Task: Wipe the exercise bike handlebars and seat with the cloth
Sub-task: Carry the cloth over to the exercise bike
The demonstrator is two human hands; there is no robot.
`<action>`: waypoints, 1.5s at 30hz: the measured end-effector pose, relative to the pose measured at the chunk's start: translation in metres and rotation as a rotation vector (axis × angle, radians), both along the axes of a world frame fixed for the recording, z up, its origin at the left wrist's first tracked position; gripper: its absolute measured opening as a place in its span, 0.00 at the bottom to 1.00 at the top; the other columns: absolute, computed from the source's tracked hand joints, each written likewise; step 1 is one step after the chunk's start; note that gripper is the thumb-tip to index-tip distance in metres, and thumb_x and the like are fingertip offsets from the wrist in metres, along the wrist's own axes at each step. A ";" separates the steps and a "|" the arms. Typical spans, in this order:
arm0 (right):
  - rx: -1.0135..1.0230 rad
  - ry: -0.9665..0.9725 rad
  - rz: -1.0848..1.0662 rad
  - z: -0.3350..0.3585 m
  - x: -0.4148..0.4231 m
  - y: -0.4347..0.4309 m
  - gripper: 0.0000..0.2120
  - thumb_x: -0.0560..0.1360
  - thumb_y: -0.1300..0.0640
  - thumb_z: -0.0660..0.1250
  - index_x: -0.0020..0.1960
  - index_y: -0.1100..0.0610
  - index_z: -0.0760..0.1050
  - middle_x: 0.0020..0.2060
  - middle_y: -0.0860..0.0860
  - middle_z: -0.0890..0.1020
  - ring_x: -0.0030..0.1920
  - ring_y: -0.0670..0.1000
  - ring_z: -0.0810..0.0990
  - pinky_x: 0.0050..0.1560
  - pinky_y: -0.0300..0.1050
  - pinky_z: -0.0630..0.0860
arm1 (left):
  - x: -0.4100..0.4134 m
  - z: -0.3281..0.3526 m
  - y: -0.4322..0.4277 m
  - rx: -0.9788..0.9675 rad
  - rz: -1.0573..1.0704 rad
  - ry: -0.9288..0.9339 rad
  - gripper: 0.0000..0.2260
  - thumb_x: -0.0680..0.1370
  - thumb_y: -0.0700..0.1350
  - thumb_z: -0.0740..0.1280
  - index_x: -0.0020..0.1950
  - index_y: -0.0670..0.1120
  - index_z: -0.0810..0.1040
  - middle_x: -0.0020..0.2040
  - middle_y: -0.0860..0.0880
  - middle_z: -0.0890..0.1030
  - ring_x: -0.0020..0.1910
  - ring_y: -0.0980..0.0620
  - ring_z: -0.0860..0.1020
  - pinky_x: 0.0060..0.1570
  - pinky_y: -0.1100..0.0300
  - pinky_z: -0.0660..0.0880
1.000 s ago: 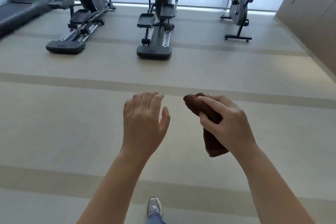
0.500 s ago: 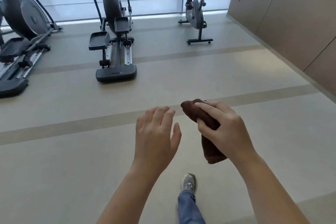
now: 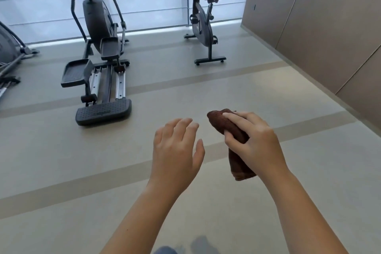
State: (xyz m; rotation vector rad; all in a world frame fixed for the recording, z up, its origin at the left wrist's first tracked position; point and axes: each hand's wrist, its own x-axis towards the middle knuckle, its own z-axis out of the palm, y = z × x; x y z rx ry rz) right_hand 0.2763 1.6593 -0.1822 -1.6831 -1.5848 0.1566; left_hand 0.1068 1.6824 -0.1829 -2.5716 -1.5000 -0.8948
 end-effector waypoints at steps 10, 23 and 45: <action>0.016 -0.029 -0.048 -0.020 0.074 0.198 0.18 0.68 0.52 0.64 0.57 0.50 0.77 0.51 0.50 0.80 0.48 0.54 0.78 0.48 0.45 0.74 | 0.077 -0.031 0.194 -0.041 -0.036 -0.011 0.16 0.73 0.47 0.58 0.54 0.41 0.79 0.54 0.44 0.81 0.55 0.43 0.77 0.53 0.49 0.71; -0.112 -0.044 -0.050 -0.008 0.161 0.491 0.17 0.69 0.56 0.69 0.58 0.49 0.77 0.52 0.48 0.79 0.52 0.53 0.77 0.50 0.47 0.75 | 0.166 -0.019 0.512 -0.075 -0.013 -0.073 0.13 0.73 0.42 0.68 0.55 0.40 0.78 0.55 0.43 0.80 0.56 0.42 0.76 0.55 0.47 0.70; -0.039 0.032 0.105 0.016 0.326 0.944 0.17 0.70 0.58 0.69 0.58 0.50 0.77 0.52 0.47 0.79 0.51 0.51 0.76 0.53 0.47 0.75 | 0.320 0.003 0.938 -0.036 0.103 -0.159 0.14 0.72 0.43 0.63 0.56 0.41 0.77 0.55 0.44 0.80 0.57 0.43 0.75 0.56 0.49 0.68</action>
